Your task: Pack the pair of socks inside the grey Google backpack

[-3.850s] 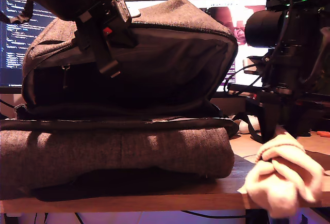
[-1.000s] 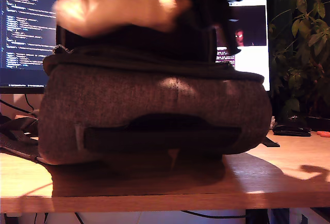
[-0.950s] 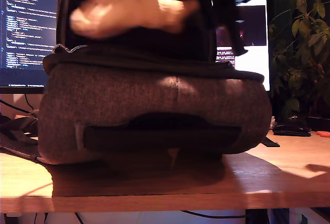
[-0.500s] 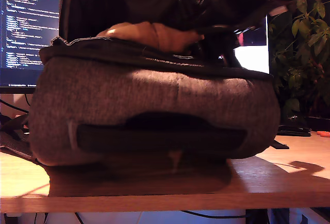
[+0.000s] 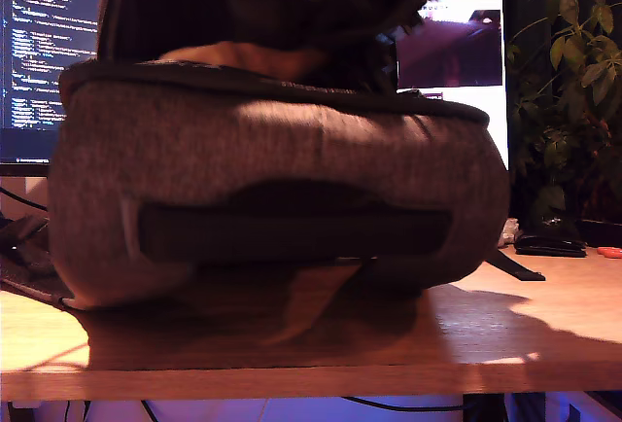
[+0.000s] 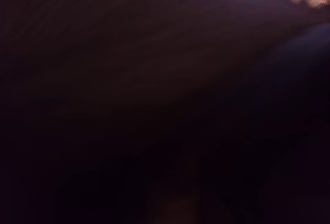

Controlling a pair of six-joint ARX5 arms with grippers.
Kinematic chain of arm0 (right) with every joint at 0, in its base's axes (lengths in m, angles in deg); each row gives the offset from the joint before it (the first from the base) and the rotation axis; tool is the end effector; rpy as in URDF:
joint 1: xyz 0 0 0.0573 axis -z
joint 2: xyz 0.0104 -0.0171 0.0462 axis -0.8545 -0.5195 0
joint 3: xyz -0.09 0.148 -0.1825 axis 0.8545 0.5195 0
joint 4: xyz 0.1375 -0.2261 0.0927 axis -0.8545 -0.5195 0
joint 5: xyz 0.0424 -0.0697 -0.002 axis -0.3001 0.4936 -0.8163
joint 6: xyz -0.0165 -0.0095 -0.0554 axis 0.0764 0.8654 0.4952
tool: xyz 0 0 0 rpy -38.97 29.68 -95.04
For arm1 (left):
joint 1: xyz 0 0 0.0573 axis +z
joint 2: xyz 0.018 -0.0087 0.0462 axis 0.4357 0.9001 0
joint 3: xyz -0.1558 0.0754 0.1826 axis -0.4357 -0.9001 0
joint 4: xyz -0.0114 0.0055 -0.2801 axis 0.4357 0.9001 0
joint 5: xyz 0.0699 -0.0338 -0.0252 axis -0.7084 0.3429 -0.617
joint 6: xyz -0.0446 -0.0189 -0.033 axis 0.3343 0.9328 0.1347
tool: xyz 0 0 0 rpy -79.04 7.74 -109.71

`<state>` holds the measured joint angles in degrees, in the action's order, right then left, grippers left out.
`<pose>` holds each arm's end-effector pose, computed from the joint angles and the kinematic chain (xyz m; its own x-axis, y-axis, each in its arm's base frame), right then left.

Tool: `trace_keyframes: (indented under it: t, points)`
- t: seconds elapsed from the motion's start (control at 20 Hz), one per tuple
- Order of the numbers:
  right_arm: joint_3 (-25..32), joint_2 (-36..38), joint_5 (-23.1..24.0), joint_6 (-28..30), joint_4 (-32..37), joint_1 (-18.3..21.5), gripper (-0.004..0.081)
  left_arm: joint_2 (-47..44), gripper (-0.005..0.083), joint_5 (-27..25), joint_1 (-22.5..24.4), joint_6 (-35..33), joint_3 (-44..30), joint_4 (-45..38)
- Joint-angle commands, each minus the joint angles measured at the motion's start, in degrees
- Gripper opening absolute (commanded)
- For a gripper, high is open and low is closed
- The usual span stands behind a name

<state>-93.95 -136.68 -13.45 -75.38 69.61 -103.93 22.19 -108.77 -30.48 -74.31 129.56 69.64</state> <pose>0.2755 0.2619 0.2286 0.8783 0.4574 -0.1393 -0.1725 0.5749 0.7999 0.1795 -0.2373 0.3850 0.8706 -0.4425 -0.2150 0.4229 0.4498 0.7867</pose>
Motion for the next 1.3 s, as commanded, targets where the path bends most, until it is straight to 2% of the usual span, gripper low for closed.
trace_keyframes:
  t: [0.0,0.1,0.2,0.45,0.55,0.65,0.75,0.85,0.95,1.1,1.25]
  points:
    - [-3.0,-0.3,-3.3,1.6,-0.3,0.9,0.0441,-1.3,-0.0025,1.6,-1.4,-0.2,3.2,-1.6]
    - [-4.4,-0.3,-6.6,4.8,-0.4,1.0,0.0441,-1.3,-0.0025,1.6,-1.4,-0.2,3.2,-1.4]
    - [-4.6,0.1,-6.7,5.9,-0.9,1.0,0.0441,-1.3,-0.0025,1.6,-1.2,-0.2,3.2,-1.4]
    - [-4.6,2.7,-8.3,7.0,-11.0,1.0,0.0441,-1.3,-0.0025,1.6,0.3,-0.2,3.2,-0.9]
    - [-4.6,5.4,-7.3,7.0,-16.2,1.0,0.0441,-1.3,-0.0025,1.6,0.6,-0.2,3.2,-0.7]
    - [-4.7,8.1,-4.3,6.9,-20.2,1.0,0.0441,-1.3,-0.0025,1.6,0.8,-0.2,3.2,-0.3]
    - [-5.4,9.6,-3.4,4.3,-22.4,1.6,0.0441,-1.3,-0.0025,1.7,0.8,-0.2,3.2,0.2]
    - [-5.5,10.5,-4.0,5.5,-19.5,1.8,0.0441,-1.3,-0.0025,1.9,0.8,-0.2,3.2,0.2]
    - [-5.5,10.6,-5.6,6.0,-19.7,1.6,0.0441,-1.3,-0.0025,1.9,0.8,-0.2,3.2,0.1]
    - [-5.5,11.0,-9.2,10.3,-26.0,1.3,0.0441,-1.3,-0.0025,2.0,0.9,-0.2,3.2,0.1]
    - [-5.5,12.4,-9.2,18.6,-30.1,-0.1,0.0436,-1.3,-0.0025,2.1,1.0,-0.2,3.2,0.1]
